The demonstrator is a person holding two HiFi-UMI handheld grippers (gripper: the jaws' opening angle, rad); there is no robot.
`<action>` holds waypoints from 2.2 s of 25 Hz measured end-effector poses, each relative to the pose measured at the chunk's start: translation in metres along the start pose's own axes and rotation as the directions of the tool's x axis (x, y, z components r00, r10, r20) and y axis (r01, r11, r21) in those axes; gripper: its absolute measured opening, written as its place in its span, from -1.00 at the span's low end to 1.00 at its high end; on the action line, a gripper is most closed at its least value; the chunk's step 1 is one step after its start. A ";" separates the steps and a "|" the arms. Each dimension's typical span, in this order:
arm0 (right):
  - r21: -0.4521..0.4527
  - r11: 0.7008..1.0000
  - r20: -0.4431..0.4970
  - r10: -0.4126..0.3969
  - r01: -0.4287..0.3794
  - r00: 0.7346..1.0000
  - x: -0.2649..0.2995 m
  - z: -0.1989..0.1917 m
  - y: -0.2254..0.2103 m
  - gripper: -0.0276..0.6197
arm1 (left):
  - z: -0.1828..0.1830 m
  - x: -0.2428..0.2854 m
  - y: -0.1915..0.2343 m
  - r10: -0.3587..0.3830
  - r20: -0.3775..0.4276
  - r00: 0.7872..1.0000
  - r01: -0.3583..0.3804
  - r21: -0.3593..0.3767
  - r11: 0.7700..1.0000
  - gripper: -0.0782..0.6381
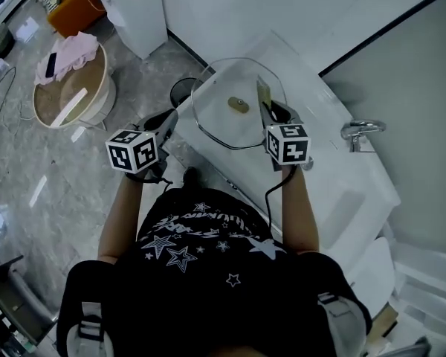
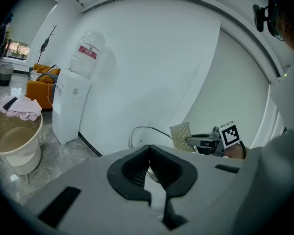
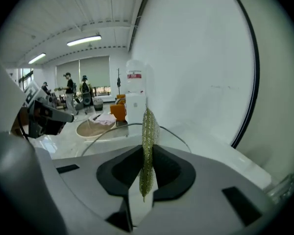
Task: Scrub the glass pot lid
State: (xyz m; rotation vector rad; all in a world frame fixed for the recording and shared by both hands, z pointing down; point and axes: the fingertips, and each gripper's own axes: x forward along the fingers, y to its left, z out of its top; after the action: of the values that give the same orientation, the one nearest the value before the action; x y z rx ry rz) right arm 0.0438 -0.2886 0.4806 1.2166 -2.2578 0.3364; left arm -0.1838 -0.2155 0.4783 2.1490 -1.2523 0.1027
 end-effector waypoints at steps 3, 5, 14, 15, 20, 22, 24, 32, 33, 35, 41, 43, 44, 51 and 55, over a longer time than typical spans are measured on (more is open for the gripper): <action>-0.069 0.997 -0.050 -0.047 0.043 0.998 0.015 0.006 -0.006 -0.72 | 0.007 0.015 0.012 -0.034 -0.035 0.999 0.034 -0.011 0.999 -0.76; -0.114 0.991 -0.076 -0.079 0.070 0.994 0.024 0.011 -0.009 -0.72 | 0.008 0.025 0.020 -0.064 -0.072 0.995 0.063 -0.021 0.998 -0.76; -0.325 0.942 -0.201 -0.155 0.083 0.967 0.058 0.019 -0.010 -0.72 | 0.008 0.063 0.042 -0.210 -0.188 0.959 0.182 -0.158 0.971 -0.64; -0.355 0.931 -0.209 -0.170 0.087 0.963 0.060 0.020 -0.008 -0.72 | 0.007 0.067 0.042 -0.243 -0.203 0.949 0.205 -0.190 0.960 -0.52; -0.482 0.868 -0.237 -0.259 0.119 0.936 0.072 0.025 -0.010 -0.72 | 0.002 0.088 0.039 -0.348 -0.249 0.904 0.270 -0.298 0.916 -0.43; -0.505 0.854 -0.241 -0.278 0.125 0.930 0.075 0.026 -0.009 -0.72 | -0.002 0.096 0.042 -0.360 -0.268 0.894 0.269 -0.323 0.907 -0.40; -0.522 0.843 -0.246 -0.294 0.130 0.923 0.076 0.027 -0.009 -0.72 | -0.007 0.101 0.045 -0.364 -0.292 0.884 0.260 -0.340 0.904 -0.37; -0.596 0.796 -0.302 -0.342 0.104 0.890 0.083 0.014 -0.017 -0.72 | -0.013 0.117 0.047 -0.393 -0.304 0.868 0.266 -0.383 0.885 -0.38; -0.604 0.790 -0.308 -0.347 0.100 0.886 0.085 0.012 -0.017 -0.73 | -0.013 0.118 0.048 -0.391 -0.299 0.871 0.264 -0.387 0.884 -0.42; -0.620 0.779 -0.317 -0.356 0.092 0.879 0.089 0.010 -0.017 -0.72 | -0.014 0.121 0.050 -0.392 -0.297 0.871 0.263 -0.393 0.881 -0.43; -0.656 0.750 -0.325 -0.378 0.082 0.867 0.102 0.009 -0.016 -0.72 | -0.017 0.123 0.049 -0.402 -0.307 0.863 0.269 -0.393 0.879 -0.51; -0.663 0.745 -0.329 -0.380 0.074 0.865 0.107 0.009 -0.015 -0.72 | -0.016 0.123 0.049 -0.409 -0.302 0.861 0.277 -0.396 0.876 -0.51; -0.666 0.742 -0.331 -0.379 0.070 0.864 0.110 0.009 -0.015 -0.72 | -0.016 0.124 0.050 -0.410 -0.302 0.861 0.279 -0.395 0.876 -0.51; -0.653 0.757 -0.346 -0.330 0.027 0.878 0.123 0.009 -0.003 -0.72 | -0.013 0.125 0.052 -0.425 -0.298 0.855 0.287 -0.411 0.865 -0.52; -0.666 0.746 -0.352 -0.286 -0.023 0.891 0.128 0.005 0.010 -0.71 | -0.014 0.126 0.052 -0.421 -0.299 0.856 0.283 -0.411 0.867 -0.52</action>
State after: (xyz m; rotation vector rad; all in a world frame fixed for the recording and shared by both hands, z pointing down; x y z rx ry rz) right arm -0.0224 -0.3742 0.5498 0.8061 -1.6498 -0.2295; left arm -0.1542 -0.3200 0.5612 1.8893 -0.5781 0.1189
